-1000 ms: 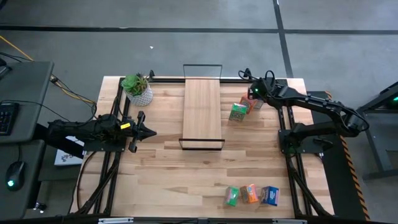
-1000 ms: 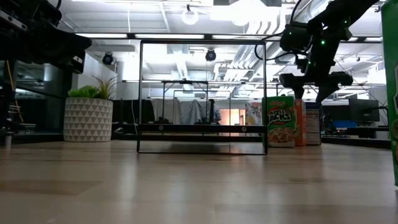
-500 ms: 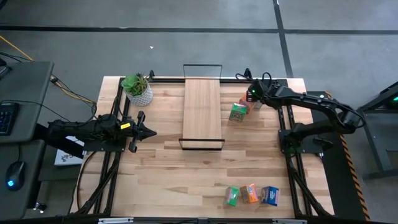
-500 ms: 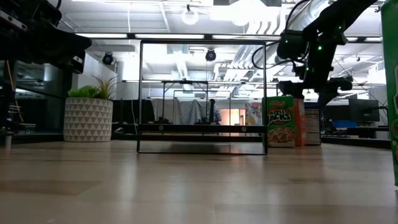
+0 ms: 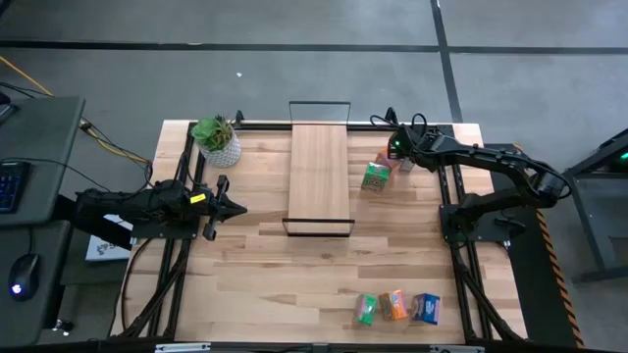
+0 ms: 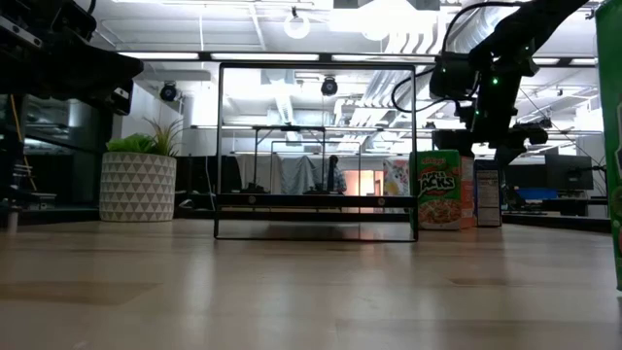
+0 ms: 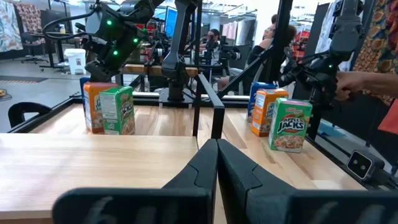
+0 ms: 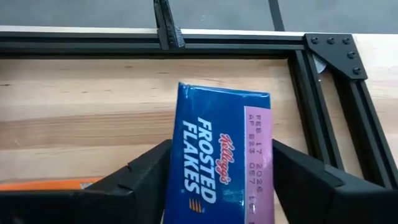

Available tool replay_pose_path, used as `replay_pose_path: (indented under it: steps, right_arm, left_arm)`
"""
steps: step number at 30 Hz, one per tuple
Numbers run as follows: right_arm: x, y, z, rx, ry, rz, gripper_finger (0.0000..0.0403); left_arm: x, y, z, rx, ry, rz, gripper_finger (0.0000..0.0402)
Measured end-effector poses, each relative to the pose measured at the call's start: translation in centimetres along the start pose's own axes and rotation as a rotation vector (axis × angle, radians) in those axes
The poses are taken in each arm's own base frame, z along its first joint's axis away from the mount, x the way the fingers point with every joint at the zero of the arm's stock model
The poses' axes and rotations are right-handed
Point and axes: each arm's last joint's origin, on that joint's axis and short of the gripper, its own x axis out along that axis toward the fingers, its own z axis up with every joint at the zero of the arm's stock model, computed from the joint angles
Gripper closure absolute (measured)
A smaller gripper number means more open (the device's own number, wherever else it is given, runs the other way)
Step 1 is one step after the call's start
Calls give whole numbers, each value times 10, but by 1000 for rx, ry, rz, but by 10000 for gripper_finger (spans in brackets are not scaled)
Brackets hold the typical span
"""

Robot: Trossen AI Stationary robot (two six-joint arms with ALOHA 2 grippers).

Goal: Stack cereal on shelf
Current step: Put the top blue cereal box on the shelf

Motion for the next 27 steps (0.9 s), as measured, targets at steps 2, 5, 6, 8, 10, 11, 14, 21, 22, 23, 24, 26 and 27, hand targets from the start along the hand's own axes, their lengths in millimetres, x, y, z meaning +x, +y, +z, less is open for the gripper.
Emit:
replay_pose_path:
  steps: [2,5,6,8,10,11,14,21,22,23,24,26,27]
  right_arm:
    - [0,0,0,0,1,-4,192]
    - [0,-1,0,-2,0,-6,235]
    - [0,-1,0,-6,0,-6,248]
    - [0,-1,0,-27,0,-5,270]
    - [-2,0,2,-60,1,-8,281]
    - [-5,0,6,-76,-9,-8,283]
    - [-25,2,28,-119,-87,-14,276]
    - [-102,18,100,-150,-284,190,265]
    - [-113,23,104,-161,-301,244,267]
    - [-121,31,107,-173,-311,295,268]
    - [-128,38,107,-198,-315,331,269]
    - [-140,58,102,-252,-317,386,269]
    - [-143,69,98,-276,-318,405,269]
  left_arm:
    - [0,0,0,0,0,0,398]
    - [0,0,0,0,0,0,398]
    - [0,0,0,0,0,0,398]
    - [0,0,0,0,0,0,398]
    - [0,0,0,0,0,0,398]
    - [0,0,0,0,0,0,398]
    - [0,0,0,0,0,0,398]
    - [0,0,0,0,0,0,398]
    - [0,0,0,0,0,0,398]
    - [0,0,0,0,0,0,398]
    - [0,0,0,0,1,0,398]
    - [0,0,0,0,0,0,398]
    - [0,0,0,0,0,0,398]
